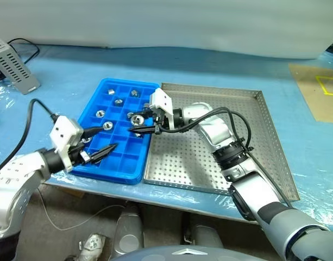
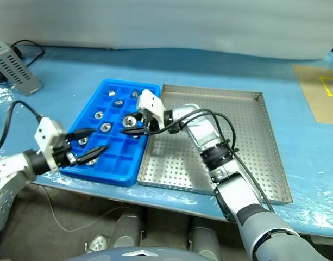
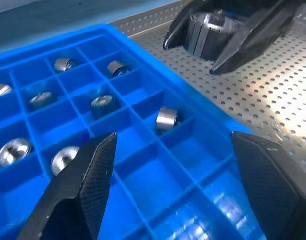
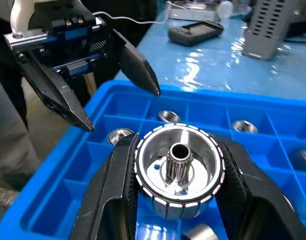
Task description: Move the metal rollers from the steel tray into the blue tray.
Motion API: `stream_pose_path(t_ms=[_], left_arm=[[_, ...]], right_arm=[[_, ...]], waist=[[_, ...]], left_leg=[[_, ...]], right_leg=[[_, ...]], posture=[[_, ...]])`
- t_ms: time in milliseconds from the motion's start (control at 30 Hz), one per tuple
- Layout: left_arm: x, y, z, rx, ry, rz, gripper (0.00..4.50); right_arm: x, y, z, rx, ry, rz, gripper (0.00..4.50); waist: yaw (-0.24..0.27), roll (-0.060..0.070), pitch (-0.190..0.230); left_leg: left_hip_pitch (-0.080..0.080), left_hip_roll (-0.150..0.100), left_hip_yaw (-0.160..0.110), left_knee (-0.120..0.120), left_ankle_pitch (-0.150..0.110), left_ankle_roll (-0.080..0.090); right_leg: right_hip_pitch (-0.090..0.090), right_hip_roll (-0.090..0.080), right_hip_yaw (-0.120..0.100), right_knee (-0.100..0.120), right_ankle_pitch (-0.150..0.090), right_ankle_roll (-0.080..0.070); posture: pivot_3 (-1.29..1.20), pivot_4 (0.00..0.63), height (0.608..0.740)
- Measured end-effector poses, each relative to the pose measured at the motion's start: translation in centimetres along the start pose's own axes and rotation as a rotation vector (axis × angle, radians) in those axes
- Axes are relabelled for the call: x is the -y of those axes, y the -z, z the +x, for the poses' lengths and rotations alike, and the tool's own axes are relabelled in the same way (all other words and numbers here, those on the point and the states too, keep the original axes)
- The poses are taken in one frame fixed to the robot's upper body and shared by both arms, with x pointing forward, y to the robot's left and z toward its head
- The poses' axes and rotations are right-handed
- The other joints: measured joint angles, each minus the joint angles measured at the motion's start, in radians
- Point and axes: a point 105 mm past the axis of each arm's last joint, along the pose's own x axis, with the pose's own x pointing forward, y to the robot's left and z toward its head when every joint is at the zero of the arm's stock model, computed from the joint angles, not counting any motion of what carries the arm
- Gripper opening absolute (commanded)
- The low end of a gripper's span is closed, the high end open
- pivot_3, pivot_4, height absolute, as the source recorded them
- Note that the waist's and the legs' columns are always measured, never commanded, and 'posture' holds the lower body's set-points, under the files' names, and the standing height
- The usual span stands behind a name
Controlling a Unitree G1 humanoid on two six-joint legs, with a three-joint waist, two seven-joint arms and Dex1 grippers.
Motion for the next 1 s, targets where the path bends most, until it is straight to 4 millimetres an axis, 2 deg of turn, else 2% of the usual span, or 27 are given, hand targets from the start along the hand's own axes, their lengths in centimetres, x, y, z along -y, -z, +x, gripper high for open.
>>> stream_pose_path(t_ms=[167, 367, 467, 633, 867, 1000], left_arm=[[0.6, 0.3, -1.9, -0.002, -0.100, -0.017, 3.83], [1.2, 0.8, -2.5, 0.000, -0.158, -0.045, 3.83], [1.1, 0.4, -2.3, 0.018, -0.159, -0.033, 3.83], [0.6, 0.0, -1.6, 0.039, -0.139, -0.012, 3.83], [0.1, 0.1, -0.7, 0.039, -0.096, -0.009, 3.83], [-0.3, 0.0, -0.4, 0.038, -0.075, 0.003, 3.83]], right_arm=[[-0.6, 0.0, 1.8, 0.018, -0.074, 0.023, 1.66], [1.3, -1.1, 4.9, -0.003, 0.011, -0.042, 1.66], [1.8, -0.2, 5.4, -0.038, 0.040, -0.059, 1.66], [1.9, 1.7, 5.1, -0.097, 0.047, -0.056, 1.66], [1.0, 4.7, 3.4, -0.175, 0.028, -0.042, 1.66], [0.3, 5.1, 3.9, -0.175, 0.017, -0.037, 1.66]], waist=[[0.040, 0.000, 0.000], [0.068, 0.000, 0.000], [0.086, 0.000, 0.000], [0.092, 0.000, 0.000], [0.081, 0.000, 0.000], [0.063, 0.000, 0.000]], left_leg=[[0.001, 0.002, -0.004, -0.007, 0.002, -0.003], [-0.002, 0.002, -0.009, -0.008, 0.002, -0.004], [-0.003, 0.002, -0.009, -0.008, 0.002, -0.004], [-0.005, 0.002, -0.010, -0.007, 0.002, -0.004], [-0.006, -0.001, -0.010, -0.006, 0.003, -0.005], [-0.005, -0.001, -0.010, -0.006, 0.003, -0.005]], right_leg=[[-0.002, 0.000, 0.000, -0.001, -0.001, 0.000], [-0.006, 0.001, 0.001, -0.001, -0.002, 0.001], [-0.007, 0.001, 0.001, -0.001, -0.003, 0.002], [-0.008, 0.001, 0.001, 0.000, -0.002, 0.002], [-0.009, 0.002, 0.001, 0.001, -0.002, 0.001], [-0.010, 0.002, 0.001, 0.003, -0.002, 0.001]], posture=[[0.53, 0.150, 0.740], [0.52, 0.150, 0.740], [0.50, 0.150, 0.740], [0.46, 0.150, 0.740], [0.40, 0.150, 0.740], [0.39, 0.150, 0.740]])
